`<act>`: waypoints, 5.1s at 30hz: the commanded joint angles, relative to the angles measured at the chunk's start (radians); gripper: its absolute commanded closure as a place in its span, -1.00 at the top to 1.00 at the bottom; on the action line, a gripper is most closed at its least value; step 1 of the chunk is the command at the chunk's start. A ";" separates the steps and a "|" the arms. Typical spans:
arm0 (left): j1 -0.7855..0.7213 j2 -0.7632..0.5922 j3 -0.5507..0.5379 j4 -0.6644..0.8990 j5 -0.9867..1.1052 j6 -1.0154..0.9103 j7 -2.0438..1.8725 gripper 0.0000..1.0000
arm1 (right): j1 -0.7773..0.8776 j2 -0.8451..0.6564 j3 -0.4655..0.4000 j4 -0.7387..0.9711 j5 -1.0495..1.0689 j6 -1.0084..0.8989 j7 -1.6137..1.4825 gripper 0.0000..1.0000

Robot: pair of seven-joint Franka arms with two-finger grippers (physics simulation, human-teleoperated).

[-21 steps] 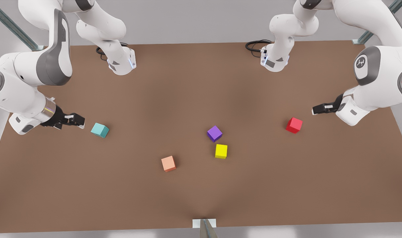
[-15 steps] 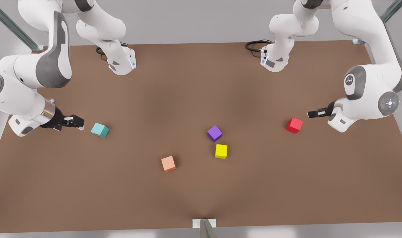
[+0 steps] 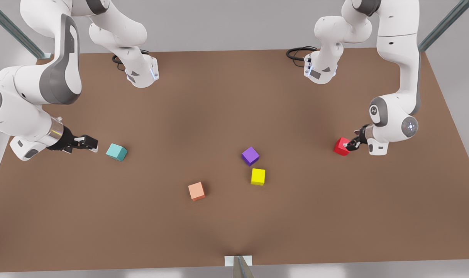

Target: Pick up red wooden cube and pass to hand red wooden cube and place in blue wooden cube

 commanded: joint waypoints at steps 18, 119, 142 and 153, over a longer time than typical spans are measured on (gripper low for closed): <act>-0.001 0.084 0.000 -0.057 -0.039 0.298 -0.460 1.00 | 0.018 0.003 0.008 -0.006 0.000 -0.009 0.005 1.00; -0.057 0.887 -0.813 1.288 -0.876 -0.105 0.950 0.10 | 0.151 0.597 0.201 0.019 1.540 0.281 -2.181 0.97; -0.049 0.891 -0.810 1.289 -0.876 -0.093 0.976 0.10 | 0.133 0.584 0.243 0.001 1.550 0.252 -2.181 0.97; -0.060 0.903 -0.811 1.294 -0.878 -0.061 0.984 0.10 | 0.142 0.592 0.243 0.001 1.557 0.264 -2.180 0.98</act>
